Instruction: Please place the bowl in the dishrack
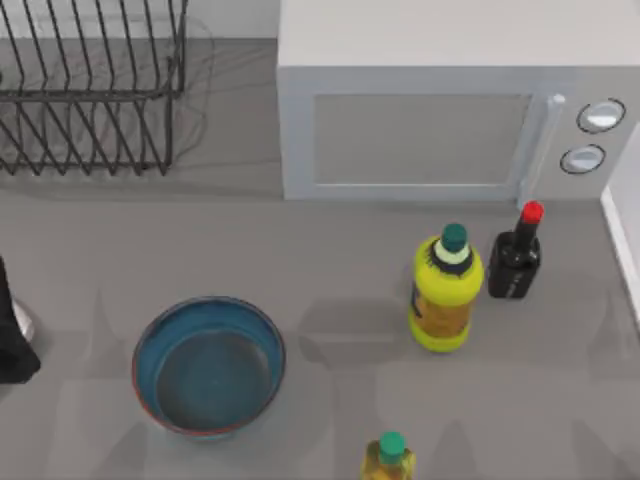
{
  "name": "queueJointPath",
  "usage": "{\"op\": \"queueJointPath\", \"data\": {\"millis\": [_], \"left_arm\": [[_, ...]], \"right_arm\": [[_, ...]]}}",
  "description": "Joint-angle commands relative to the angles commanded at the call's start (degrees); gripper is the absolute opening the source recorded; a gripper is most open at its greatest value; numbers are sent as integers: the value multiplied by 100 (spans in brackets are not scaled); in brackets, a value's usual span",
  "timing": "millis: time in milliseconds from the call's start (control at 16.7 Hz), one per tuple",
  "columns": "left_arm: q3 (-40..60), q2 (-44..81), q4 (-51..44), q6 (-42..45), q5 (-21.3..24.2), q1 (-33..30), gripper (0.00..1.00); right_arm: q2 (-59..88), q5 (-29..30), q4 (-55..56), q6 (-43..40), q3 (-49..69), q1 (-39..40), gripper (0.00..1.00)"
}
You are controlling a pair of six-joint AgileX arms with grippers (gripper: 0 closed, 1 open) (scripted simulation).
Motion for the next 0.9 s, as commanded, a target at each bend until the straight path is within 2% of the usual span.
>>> {"op": "queueJointPath", "data": {"millis": [240, 420, 600, 900], "left_arm": [[181, 182, -164, -99, 0, -103, 100], [882, 911, -761, -460, 1, -475, 100], [1972, 2175, -1654, -1000, 1, -1033, 100], [4250, 5037, -3488, -2110, 2, -2180, 100]], "right_arm": [[0, 0, 0, 0, 0, 0, 100], [0, 0, 0, 0, 0, 0, 100], [0, 0, 0, 0, 0, 0, 100], [0, 0, 0, 0, 0, 0, 100]]}}
